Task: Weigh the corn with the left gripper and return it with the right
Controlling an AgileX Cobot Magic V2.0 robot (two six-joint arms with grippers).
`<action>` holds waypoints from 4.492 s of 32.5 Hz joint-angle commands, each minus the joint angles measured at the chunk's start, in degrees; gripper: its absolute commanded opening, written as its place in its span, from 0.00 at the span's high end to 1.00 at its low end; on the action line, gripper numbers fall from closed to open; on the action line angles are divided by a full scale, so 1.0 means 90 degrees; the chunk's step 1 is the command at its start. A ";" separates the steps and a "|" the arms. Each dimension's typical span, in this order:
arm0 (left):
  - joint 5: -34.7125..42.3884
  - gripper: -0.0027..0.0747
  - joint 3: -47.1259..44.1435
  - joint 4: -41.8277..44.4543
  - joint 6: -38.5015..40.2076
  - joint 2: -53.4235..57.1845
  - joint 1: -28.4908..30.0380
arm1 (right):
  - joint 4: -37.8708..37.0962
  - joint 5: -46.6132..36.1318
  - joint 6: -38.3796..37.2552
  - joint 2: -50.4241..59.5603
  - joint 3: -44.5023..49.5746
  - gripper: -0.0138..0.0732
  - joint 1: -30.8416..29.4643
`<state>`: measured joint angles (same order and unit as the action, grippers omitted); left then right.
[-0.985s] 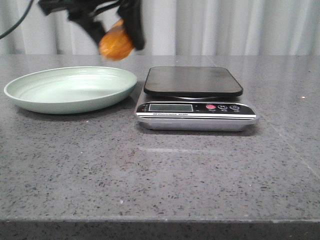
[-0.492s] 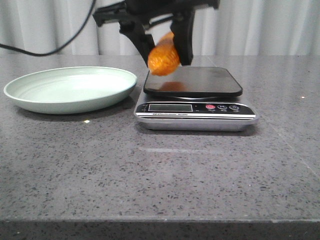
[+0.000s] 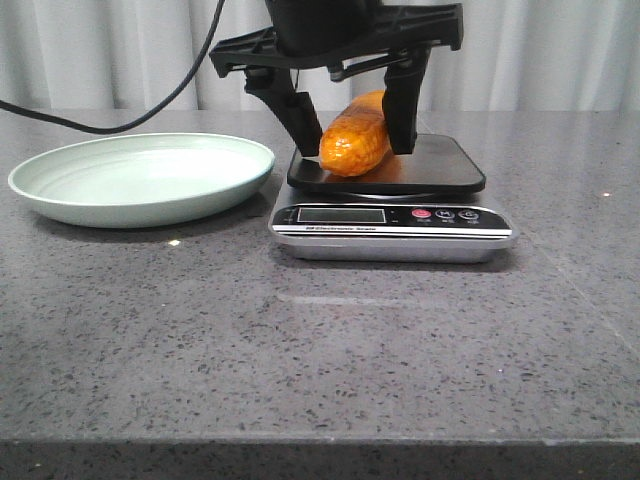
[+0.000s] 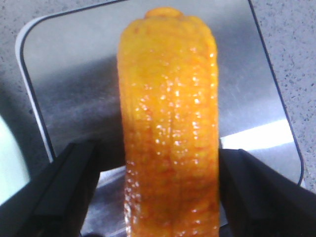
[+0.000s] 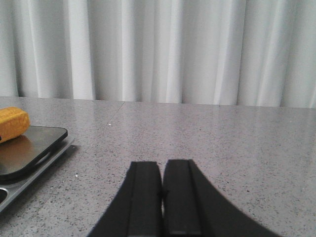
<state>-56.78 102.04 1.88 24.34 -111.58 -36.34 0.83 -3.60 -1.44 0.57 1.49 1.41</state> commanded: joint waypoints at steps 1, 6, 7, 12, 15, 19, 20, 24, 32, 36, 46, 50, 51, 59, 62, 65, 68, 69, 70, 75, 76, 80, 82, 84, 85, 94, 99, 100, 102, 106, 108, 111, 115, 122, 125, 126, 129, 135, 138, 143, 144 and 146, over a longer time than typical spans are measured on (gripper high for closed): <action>0.0148 0.24 0.0211 0.0015 0.0003 0.0350 -0.0042 | 0.0023 -0.0518 0.0026 0.0113 -0.0038 0.64 0.0006; 0.0160 0.24 0.0325 0.0042 0.0003 0.0470 -0.0042 | 0.0023 -0.0518 0.0026 0.0113 -0.0038 0.64 0.0006; 0.0190 0.24 0.0338 0.0083 0.0003 0.0520 -0.0042 | 0.0023 -0.0518 0.0026 0.0113 -0.0038 0.64 0.0006; 0.0545 0.24 0.0338 0.0115 0.0003 0.0984 -0.0042 | 0.0023 -0.0518 0.0026 0.0113 -0.0038 0.64 0.0006; 0.0655 0.24 0.0338 0.0203 -0.0011 0.1314 -0.0042 | 0.0023 -0.0518 0.0026 0.0113 -0.0038 0.64 0.0006; 0.0640 0.24 0.0293 0.0598 -0.0011 0.1757 -0.0042 | 0.0023 -0.0518 0.0026 0.0113 -0.0038 0.64 0.0006; 0.0640 0.24 0.0243 0.0662 -0.0011 0.1874 -0.0042 | 0.0023 -0.0518 0.0026 0.0113 -0.0038 0.64 0.0006; 0.0760 0.24 -0.0164 0.0951 -0.0011 0.2430 -0.0042 | 0.0023 -0.0518 0.0026 0.0113 -0.0038 0.64 0.0006; 0.1895 0.24 -0.2172 0.1004 -0.0011 0.4021 -0.0042 | 0.0023 -0.0518 0.0026 0.0113 -0.0038 0.64 0.0006; 0.2514 0.24 -0.3207 0.1169 -0.0011 0.4831 -0.0042 | 0.0023 -0.0518 0.0026 0.0113 -0.0038 0.64 0.0006; 0.3396 0.24 -0.5323 0.1433 -0.0011 0.6798 -0.0042 | 0.0023 -0.0518 0.0026 0.0113 -0.0038 0.64 0.0006; 0.3735 0.24 -0.6074 0.1444 -0.0023 0.7637 -0.0042 | 0.0023 -0.0518 0.0026 0.0113 -0.0038 0.64 0.0006; 0.3799 0.24 -0.6278 0.1444 -0.0022 0.7898 -0.0042 | 0.0023 -0.0518 0.0026 0.0113 -0.0038 0.64 0.0006; 0.3884 0.27 -0.7437 0.1605 -0.0073 0.9821 -0.0042 | 0.0023 -0.0518 0.0026 0.0107 -0.0038 0.64 0.0005; 0.3884 0.41 -0.7781 0.1633 -0.0195 1.0477 -0.0042 | 0.0023 -0.0518 0.0026 0.0107 -0.0038 0.64 0.0005; 0.3871 0.61 -0.8047 0.1633 -0.0343 1.1107 -0.0042 | 0.0023 -0.0518 0.0026 0.0107 -0.0038 0.64 0.0005; 0.3871 0.82 -0.8252 0.1633 -0.0408 1.1589 -0.0042 | 0.0023 -0.0518 0.0026 0.0107 -0.0038 0.64 0.0005; 0.3871 0.79 -0.8320 0.1633 -0.0418 1.1753 -0.0042 | 0.0023 -0.0518 0.0026 0.0107 -0.0038 0.64 0.0005; 0.3871 0.77 -0.8393 0.1633 -0.0418 1.1869 -0.0042 | 0.0023 -0.0518 0.0026 0.0107 -0.0038 0.64 0.0005; 0.3910 0.78 -0.8523 0.1633 -0.0418 1.2194 -0.0042 | 0.0023 -0.0518 0.0026 0.0107 -0.0038 0.64 0.0005; 0.3910 0.78 -0.8523 0.1633 -0.0418 1.2194 -0.0042 | 0.0023 -0.0518 0.0026 0.0107 -0.0038 0.64 0.0005; 0.3920 0.78 -0.8548 0.1633 -0.0418 1.2194 -0.0042 | 0.0023 -0.0518 0.0026 0.0107 -0.0038 0.64 0.0005; 0.3920 0.78 -0.8551 0.1633 -0.0418 1.2194 -0.0042 | 0.0023 -0.0774 0.0026 0.0107 -0.0053 0.64 0.0005; 0.3920 0.78 -0.8551 0.1633 -0.0418 1.2194 -0.0042 | 0.0023 -0.1252 0.0026 0.0107 -0.0046 0.64 0.0005; 0.3920 0.78 -0.8551 0.1633 -0.0418 1.2194 -0.0042 | 0.0023 -0.1376 0.0020 0.0107 -0.0046 0.64 0.0005; 0.3920 0.78 -0.8551 0.1633 -0.0418 1.2194 -0.0042 | 0.0023 0.0746 0.0020 -0.0673 -0.1874 0.64 0.0014; 0.3920 0.78 -0.8551 0.1633 -0.0418 1.2194 -0.0042 | 0.0311 0.2061 0.0020 -0.1837 -0.3211 0.64 0.0014; 0.3920 0.78 -0.8551 0.1633 -0.0418 1.2194 -0.0042 | 0.0376 0.2214 0.0020 -0.2033 -0.3370 0.64 0.0014; 0.3920 0.78 -0.8551 0.1633 -0.0418 1.2194 -0.0042 | 0.0388 0.2405 0.0020 -0.2287 -0.3608 0.64 0.0014; 0.3920 0.78 -0.8551 0.1633 -0.0418 1.2194 -0.0042 | 0.0388 0.2306 0.0014 -0.2535 -0.3646 0.64 0.0014; 0.3920 0.78 -0.8551 0.1633 -0.0418 1.2194 -0.0042 | 0.0406 0.2293 0.0015 -0.2567 -0.3646 0.64 0.0016; 0.3920 0.78 -0.8551 0.1633 -0.0418 1.2194 -0.0042 | 0.0776 0.2248 -0.0030 -0.2584 -0.3646 0.64 0.0024; 0.3920 0.78 -0.8551 0.1633 -0.0418 1.2194 -0.0042 | 0.1205 0.2323 -0.0024 -0.2796 -0.3691 0.64 0.0202; 0.3920 0.78 -0.8551 0.1633 -0.0418 1.2194 -0.0042 | 0.1309 0.2985 -0.0020 -0.3564 -0.4059 0.45 0.0911; 0.3920 0.78 -0.8551 0.1633 -0.0418 1.2194 -0.0042 | 0.1460 0.3285 -0.0020 -0.4015 -0.4459 0.25 0.1348; 0.3920 0.78 -0.8551 0.1633 -0.0418 1.2194 -0.0042 | 0.1486 0.3346 -0.0020 -0.4151 -0.4625 0.21 0.1481; 0.3920 0.78 -0.8551 0.1633 -0.0418 1.2194 -0.0042 | 0.1550 0.3399 -0.0020 -0.4643 -0.5063 0.13 0.1966; 0.3920 0.78 -0.8551 0.1633 -0.0418 1.2194 -0.0042 | 0.1778 0.3434 -0.0028 -0.5774 -0.6320 0.14 0.2937; 0.3920 0.78 -0.8551 0.1633 -0.0418 1.2194 -0.0042 | 0.1772 0.3691 -0.0096 -0.6540 -0.7137 0.14 0.3385; 0.3920 0.78 -0.8551 0.1633 -0.0418 1.2194 -0.0042 | 0.1285 0.4710 -0.0870 -0.7924 -0.8651 0.16 0.3624; 0.3920 0.78 -0.8551 0.1633 -0.0418 1.2194 -0.0042 | 0.1066 0.4920 -0.1197 -0.8150 -0.8893 0.17 0.3646; 0.3920 0.78 -0.8551 0.1633 -0.0418 1.2194 -0.0042 | 0.0593 0.5407 -0.1760 -0.8630 -0.9421 0.19 0.3685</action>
<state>-25.97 23.75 16.14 20.41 -0.98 -36.34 11.46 42.26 -10.89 -73.41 -76.51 34.24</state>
